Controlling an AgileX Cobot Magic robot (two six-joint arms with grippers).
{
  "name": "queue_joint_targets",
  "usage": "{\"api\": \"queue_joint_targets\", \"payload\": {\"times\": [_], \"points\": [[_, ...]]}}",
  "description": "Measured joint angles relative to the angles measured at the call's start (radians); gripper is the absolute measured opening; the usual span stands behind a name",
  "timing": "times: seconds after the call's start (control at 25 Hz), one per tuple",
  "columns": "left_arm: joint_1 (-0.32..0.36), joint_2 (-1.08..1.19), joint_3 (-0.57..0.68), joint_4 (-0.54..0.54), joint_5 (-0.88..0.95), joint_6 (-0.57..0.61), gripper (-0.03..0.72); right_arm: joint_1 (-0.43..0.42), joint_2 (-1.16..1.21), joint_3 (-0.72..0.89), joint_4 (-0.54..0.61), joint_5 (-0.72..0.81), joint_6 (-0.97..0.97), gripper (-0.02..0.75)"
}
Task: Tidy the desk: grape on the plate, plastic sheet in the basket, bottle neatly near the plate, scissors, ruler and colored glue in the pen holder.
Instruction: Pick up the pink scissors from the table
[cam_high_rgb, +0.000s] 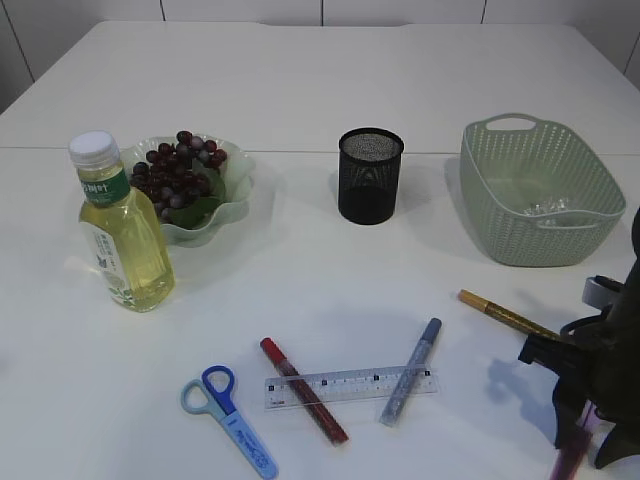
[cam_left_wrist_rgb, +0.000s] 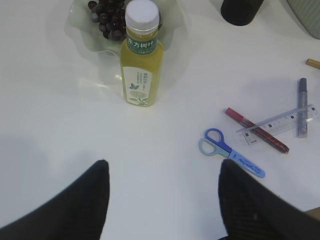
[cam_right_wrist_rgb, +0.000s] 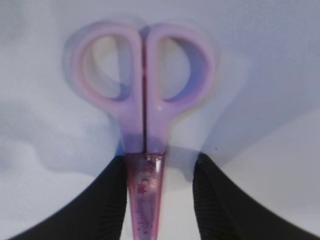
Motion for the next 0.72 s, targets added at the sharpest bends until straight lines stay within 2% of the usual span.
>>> {"api": "queue_joint_targets", "payload": {"times": [0.08, 0.2, 0.72], "points": [[0.0, 0.0, 0.0, 0.0, 0.0, 0.0, 0.498, 0.0, 0.0, 0.0, -0.006, 0.0, 0.0, 0.278], [0.0, 0.0, 0.0, 0.0, 0.0, 0.0, 0.498, 0.0, 0.0, 0.0, -0.01, 0.0, 0.0, 0.22], [0.0, 0.0, 0.0, 0.0, 0.0, 0.0, 0.498, 0.0, 0.0, 0.0, -0.135, 0.027, -0.1, 0.207]]}}
